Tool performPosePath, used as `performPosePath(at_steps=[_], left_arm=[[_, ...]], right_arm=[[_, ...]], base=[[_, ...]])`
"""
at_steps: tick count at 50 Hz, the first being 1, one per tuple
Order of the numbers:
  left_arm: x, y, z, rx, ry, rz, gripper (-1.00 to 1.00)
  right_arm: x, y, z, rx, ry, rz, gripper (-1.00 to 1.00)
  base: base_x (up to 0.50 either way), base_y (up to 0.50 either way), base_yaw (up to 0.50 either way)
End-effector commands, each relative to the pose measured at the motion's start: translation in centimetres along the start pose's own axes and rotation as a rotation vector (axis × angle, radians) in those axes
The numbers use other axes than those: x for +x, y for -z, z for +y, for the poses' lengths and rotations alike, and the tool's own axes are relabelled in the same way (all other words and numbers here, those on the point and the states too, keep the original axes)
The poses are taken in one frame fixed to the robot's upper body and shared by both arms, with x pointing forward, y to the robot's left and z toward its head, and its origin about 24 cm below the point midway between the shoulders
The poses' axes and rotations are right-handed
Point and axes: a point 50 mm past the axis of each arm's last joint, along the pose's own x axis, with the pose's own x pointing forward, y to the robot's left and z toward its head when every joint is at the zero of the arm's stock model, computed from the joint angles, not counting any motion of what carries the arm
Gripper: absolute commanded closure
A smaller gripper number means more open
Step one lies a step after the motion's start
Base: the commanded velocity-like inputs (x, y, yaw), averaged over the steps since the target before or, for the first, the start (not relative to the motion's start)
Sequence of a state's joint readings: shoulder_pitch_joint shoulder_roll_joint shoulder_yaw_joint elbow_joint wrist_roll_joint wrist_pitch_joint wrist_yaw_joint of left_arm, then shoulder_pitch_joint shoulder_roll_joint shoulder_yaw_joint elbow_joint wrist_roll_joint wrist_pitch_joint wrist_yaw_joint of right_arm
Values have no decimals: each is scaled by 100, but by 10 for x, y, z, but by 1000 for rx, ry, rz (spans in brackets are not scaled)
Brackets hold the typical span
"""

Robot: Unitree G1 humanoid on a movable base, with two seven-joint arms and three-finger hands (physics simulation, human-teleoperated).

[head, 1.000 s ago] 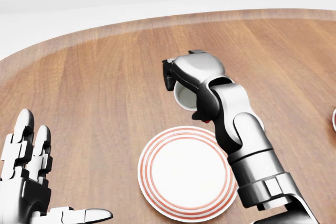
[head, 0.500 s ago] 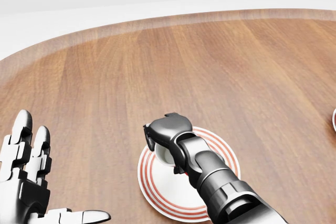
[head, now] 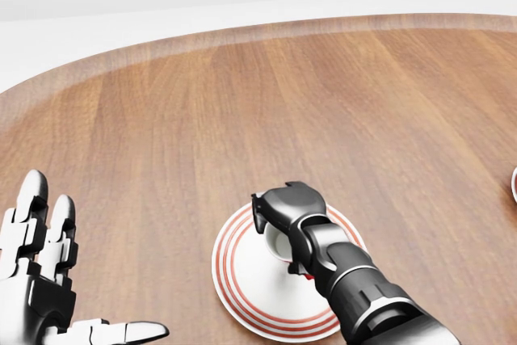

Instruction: Put the red mug on the left plate.

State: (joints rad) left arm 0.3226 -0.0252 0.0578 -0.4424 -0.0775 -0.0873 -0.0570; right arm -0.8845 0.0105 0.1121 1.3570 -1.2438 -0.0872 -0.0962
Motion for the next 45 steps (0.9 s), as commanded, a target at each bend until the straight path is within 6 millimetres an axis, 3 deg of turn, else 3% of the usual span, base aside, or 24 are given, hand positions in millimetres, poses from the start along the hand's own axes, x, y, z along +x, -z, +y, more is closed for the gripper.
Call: performPosePath(at_steps=[1,2,5,18,33,34,35,39,40,45], left_arm=[[0,0,1,-2,-5,0,-100],[1,0,1,2,-9,-2,-100],[1,-1,1,4,-9,-6,-100],[2,-1,1,4,-10,-6,-100],[2,-1,1,4,-10,-6,-100],[2,0,0,6,-9,-5,-100],[2,0,0,6,-9,-5,-100],[2,0,1,5,-10,-4,-100],[2,0,0,6,-11,-2,-100],[2,1,0,7,-11,-2,-100]], right_arm=[[0,10,-15,66,116,31,100],[-1,21,-29,177,230,74,100],[-3,31,-38,241,281,106,100],[-3,31,-35,221,273,102,100],[-3,29,-24,238,215,100,100],[-3,30,-6,413,17,101,100],[-3,29,-4,424,5,96,100],[-4,29,-1,372,-37,89,100],[-4,20,9,274,-91,64,100],[-4,21,10,269,-96,64,100]], base=[[0,0,0],[0,0,0],[0,0,0],[0,0,0],[0,0,0],[0,0,0],[0,0,0],[0,0,0],[0,0,0],[0,0,0]])
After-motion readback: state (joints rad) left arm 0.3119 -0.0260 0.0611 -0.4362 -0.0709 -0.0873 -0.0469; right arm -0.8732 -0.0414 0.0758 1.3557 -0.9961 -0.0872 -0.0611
